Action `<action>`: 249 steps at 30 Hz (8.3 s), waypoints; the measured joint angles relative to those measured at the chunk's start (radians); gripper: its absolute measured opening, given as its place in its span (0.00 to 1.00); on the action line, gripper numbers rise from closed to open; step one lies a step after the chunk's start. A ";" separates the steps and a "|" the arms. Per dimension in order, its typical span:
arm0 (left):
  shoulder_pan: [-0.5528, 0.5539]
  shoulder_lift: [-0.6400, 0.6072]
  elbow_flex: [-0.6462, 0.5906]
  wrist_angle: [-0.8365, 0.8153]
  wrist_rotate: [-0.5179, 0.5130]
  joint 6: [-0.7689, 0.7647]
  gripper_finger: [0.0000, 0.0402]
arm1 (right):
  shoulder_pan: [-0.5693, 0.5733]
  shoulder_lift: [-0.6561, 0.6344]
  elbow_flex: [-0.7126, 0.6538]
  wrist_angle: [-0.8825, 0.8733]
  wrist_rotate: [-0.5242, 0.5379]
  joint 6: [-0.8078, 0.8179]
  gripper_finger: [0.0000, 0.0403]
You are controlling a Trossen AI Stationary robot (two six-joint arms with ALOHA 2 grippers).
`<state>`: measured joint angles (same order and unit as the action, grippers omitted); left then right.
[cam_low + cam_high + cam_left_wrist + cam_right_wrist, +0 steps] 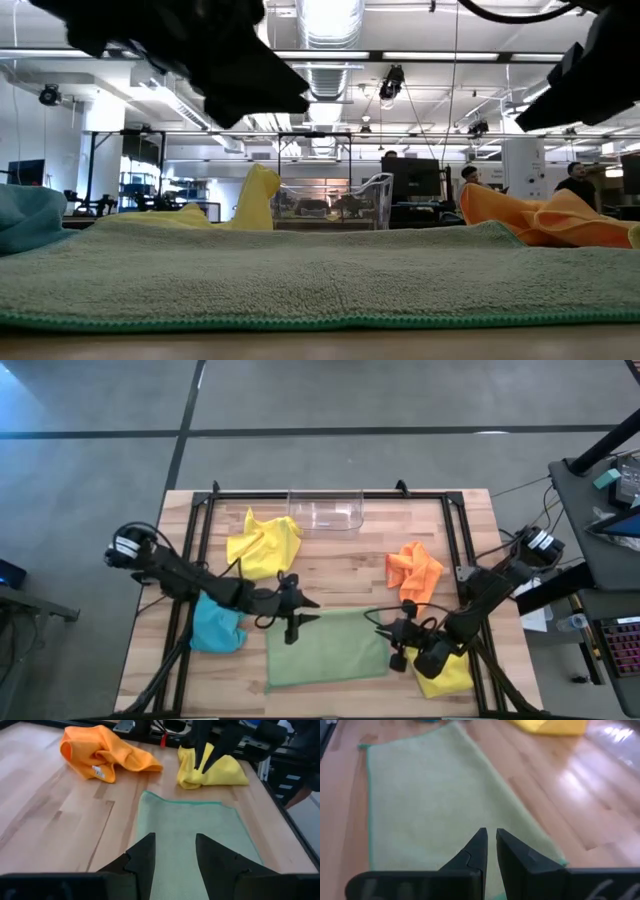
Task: Fold microfiber towels
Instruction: Fold the light green microfiber cloth
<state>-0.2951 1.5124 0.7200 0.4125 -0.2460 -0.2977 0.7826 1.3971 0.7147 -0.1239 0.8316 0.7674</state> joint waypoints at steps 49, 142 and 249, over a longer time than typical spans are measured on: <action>0.171 0.100 0.149 -0.068 0.360 0.149 0.60 | -0.177 -0.002 -0.002 -0.125 -0.250 0.121 0.32; 0.172 0.280 0.200 0.147 0.346 0.114 0.53 | -0.541 0.022 0.214 -0.023 -0.742 -0.428 0.02; 0.211 -0.034 0.177 -0.213 0.121 0.200 0.00 | -0.390 -0.383 -0.081 -0.119 -0.452 -0.206 0.02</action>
<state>-0.0836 1.4789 0.8973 0.1997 -0.1250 -0.0979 0.3925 1.0143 0.6340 -0.2424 0.3799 0.5610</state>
